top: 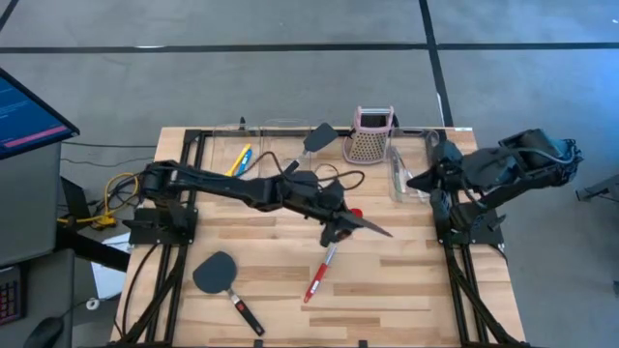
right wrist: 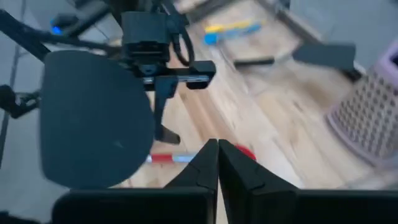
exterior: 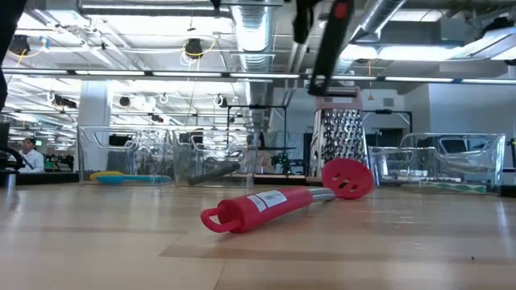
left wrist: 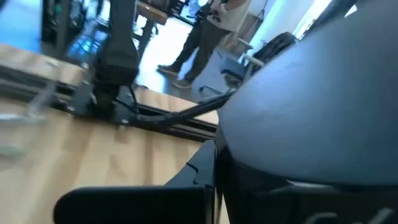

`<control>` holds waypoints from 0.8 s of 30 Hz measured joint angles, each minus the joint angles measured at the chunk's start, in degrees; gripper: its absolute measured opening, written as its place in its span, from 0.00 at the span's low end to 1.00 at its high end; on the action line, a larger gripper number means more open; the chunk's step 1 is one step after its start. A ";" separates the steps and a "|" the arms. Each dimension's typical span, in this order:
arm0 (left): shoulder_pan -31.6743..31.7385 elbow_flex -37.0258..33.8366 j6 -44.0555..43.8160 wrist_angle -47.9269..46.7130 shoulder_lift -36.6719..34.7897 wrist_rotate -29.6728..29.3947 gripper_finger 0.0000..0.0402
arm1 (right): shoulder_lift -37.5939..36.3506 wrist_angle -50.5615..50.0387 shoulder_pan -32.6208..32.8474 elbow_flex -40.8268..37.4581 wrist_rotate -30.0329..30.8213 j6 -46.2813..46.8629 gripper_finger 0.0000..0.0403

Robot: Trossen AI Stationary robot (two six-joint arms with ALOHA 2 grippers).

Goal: Pick & Place Kitchen Items
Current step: Put the black spatula into the middle transparent bin

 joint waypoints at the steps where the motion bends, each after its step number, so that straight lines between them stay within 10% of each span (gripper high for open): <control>1: 0.10 0.00 0.87 -1.37 -1.01 -0.70 0.00 | 0.22 1.03 1.53 0.01 1.82 -0.01 0.02; 10: 1.58 -0.09 5.39 -10.93 -7.79 -7.07 0.00 | 2.64 7.32 13.74 -3.96 22.04 -2.82 0.01; 24: 6.08 -0.09 10.17 -13.39 -14.42 -7.32 0.00 | 2.68 28.66 21.13 -18.09 21.90 -1.51 0.00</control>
